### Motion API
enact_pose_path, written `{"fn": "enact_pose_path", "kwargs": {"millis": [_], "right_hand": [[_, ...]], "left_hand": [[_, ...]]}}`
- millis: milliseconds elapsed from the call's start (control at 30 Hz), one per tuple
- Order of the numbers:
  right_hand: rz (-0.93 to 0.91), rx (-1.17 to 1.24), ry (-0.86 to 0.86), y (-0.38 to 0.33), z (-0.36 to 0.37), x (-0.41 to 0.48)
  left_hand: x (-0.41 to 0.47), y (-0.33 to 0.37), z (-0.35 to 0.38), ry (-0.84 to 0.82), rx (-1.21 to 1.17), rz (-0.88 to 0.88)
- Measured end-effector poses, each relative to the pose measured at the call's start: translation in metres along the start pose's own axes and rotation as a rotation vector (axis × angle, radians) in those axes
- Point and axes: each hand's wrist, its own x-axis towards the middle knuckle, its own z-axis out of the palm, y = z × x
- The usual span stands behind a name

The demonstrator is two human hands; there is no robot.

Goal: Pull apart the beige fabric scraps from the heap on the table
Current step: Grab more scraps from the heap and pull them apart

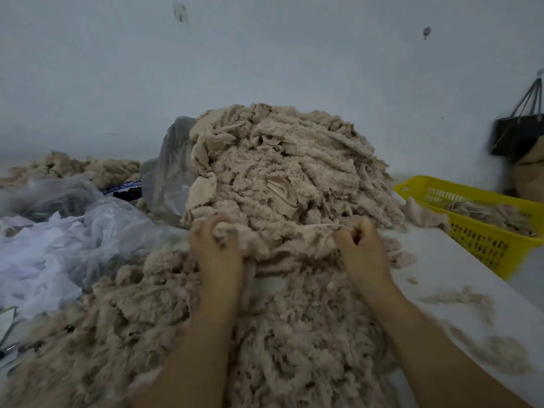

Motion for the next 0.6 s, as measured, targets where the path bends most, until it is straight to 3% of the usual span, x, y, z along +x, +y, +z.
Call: {"fn": "enact_pose_path", "kwargs": {"millis": [67, 133, 233, 433, 600], "right_hand": [[-0.001, 0.075, -0.014, 0.001, 0.003, 0.0], [-0.013, 0.114, -0.021, 0.001, 0.005, 0.0], [-0.035, 0.091, -0.011, 0.001, 0.005, 0.002], [-0.159, 0.132, -0.124, -0.008, 0.013, -0.006], [-0.199, -0.023, -0.565, -0.014, 0.023, -0.019]], "left_hand": [[-0.021, 0.012, 0.015, -0.151, 0.148, 0.248], [-0.033, 0.022, 0.022, -0.17, 0.209, 0.424], [-0.038, 0.027, 0.018, -0.28, 0.193, 0.488], [-0.035, 0.018, 0.018, -0.595, 0.231, 0.013], [-0.028, 0.014, 0.02, -0.671, -0.301, -0.42]]}}
